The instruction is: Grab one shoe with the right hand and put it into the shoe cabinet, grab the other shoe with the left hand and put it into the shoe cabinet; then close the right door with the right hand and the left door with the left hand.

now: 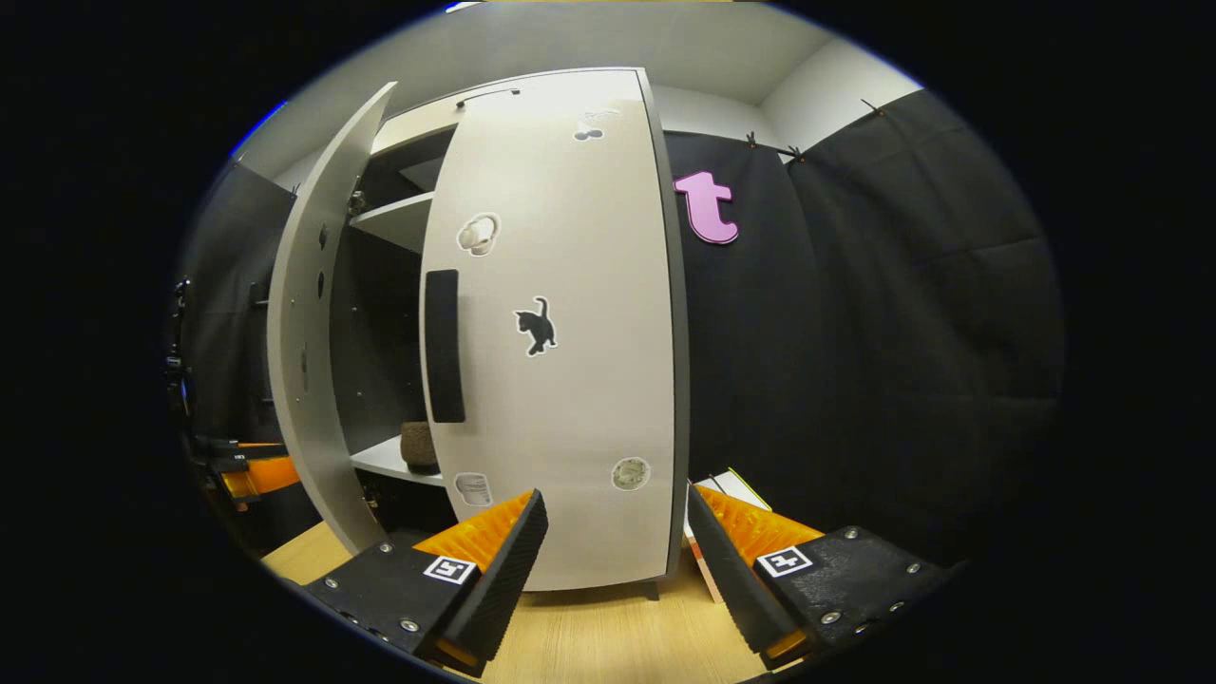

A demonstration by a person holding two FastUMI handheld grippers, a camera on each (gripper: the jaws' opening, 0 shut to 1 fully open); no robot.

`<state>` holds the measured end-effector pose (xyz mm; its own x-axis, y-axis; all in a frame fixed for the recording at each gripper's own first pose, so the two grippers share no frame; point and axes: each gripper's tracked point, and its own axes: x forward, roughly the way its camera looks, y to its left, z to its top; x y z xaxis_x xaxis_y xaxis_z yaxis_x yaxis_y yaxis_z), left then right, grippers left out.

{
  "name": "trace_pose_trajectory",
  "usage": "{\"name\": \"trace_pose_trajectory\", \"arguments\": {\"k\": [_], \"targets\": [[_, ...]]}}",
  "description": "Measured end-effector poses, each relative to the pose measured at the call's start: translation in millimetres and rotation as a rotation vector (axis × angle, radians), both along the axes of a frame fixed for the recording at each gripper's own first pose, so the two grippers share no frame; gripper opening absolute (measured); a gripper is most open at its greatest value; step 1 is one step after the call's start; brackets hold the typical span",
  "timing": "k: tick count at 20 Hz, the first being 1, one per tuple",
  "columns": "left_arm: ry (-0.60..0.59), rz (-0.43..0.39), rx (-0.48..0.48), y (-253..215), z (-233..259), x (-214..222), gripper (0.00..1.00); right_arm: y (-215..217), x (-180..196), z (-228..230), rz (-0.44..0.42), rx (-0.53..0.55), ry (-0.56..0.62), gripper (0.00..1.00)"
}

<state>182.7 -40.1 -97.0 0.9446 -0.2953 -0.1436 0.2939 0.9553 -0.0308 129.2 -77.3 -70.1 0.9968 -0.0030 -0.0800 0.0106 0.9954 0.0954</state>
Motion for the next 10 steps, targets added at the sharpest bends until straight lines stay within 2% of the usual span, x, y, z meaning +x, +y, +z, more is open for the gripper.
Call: {"name": "trace_pose_trajectory", "arguments": {"k": [3, 6, 7, 10], "targets": [[0.005, 0.019, 0.024, -20.0, -8.2, 23.9, 0.97, -18.2, 9.6, -6.2, -0.003, -0.004, 0.01, 0.92], [0.004, 0.045, 0.06, -40.6, -18.7, 36.1, 0.95, -34.7, 18.0, -9.1, -0.004, 0.002, 0.018, 0.92], [0.001, 0.049, 0.062, -44.3, -17.1, 40.6, 0.97, -38.6, 21.8, -9.7, -0.004, 0.005, 0.019, 0.92], [0.016, 0.072, 0.041, -42.5, -19.9, 46.0, 0.95, -47.2, 31.3, -12.0, 0.001, 0.011, 0.028, 0.92]]}}
